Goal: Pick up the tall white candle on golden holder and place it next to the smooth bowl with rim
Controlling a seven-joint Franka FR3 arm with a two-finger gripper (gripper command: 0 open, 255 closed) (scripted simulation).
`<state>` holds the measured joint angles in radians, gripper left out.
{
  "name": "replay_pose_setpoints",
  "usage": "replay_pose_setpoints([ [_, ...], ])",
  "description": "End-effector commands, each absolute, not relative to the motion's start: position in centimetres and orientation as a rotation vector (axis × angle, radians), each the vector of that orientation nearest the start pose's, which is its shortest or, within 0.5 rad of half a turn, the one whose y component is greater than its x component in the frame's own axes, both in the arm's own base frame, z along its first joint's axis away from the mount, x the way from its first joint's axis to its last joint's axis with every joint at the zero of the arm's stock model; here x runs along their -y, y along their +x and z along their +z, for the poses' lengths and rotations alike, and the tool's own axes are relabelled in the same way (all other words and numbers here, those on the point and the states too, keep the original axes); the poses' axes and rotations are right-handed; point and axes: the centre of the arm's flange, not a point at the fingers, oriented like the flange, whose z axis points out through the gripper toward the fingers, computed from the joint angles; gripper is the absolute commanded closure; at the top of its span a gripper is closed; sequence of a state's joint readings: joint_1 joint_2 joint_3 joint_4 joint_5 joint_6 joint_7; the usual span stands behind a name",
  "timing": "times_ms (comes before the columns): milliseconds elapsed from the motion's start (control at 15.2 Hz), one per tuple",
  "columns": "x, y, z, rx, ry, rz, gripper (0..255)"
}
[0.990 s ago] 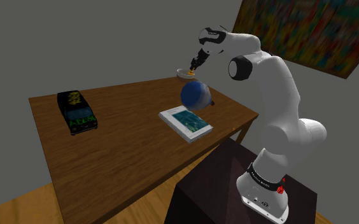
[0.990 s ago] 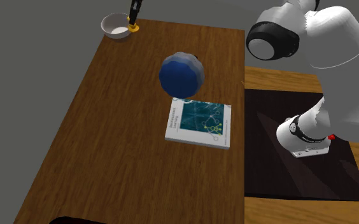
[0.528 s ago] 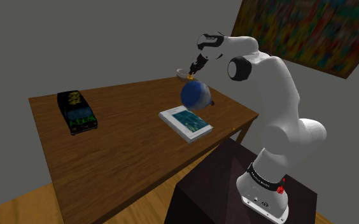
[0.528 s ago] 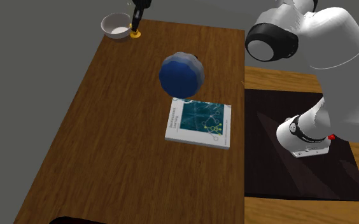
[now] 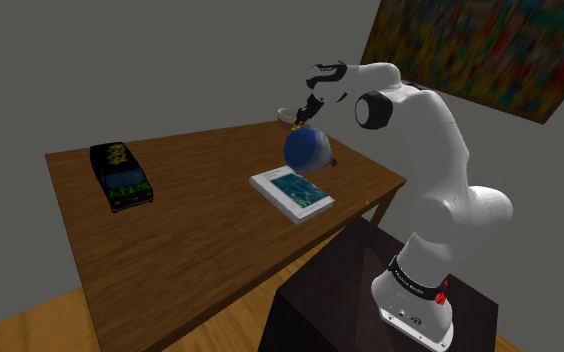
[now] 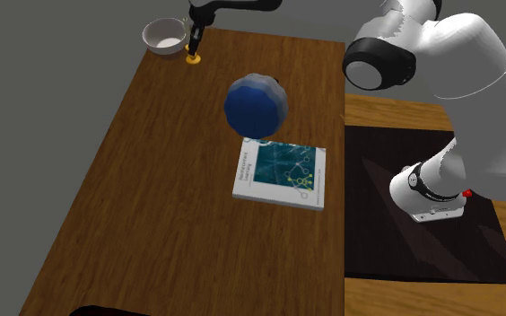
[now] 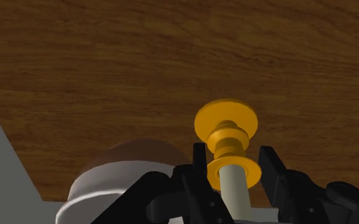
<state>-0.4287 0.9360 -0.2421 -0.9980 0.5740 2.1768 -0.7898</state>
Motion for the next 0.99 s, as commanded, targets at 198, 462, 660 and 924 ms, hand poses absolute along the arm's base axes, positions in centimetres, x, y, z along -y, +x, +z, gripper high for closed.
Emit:
replay_pose_setpoints([
  [198,42.1,68.5,30.4,-0.038,-3.002,-0.627,255],
  [462,42.1,68.5,30.4,-0.038,-3.002,-0.627,255],
  [660,42.1,68.5,30.4,-0.038,-3.002,-0.627,255],
  [924,42.1,68.5,30.4,-0.038,-3.002,-0.627,0],
])
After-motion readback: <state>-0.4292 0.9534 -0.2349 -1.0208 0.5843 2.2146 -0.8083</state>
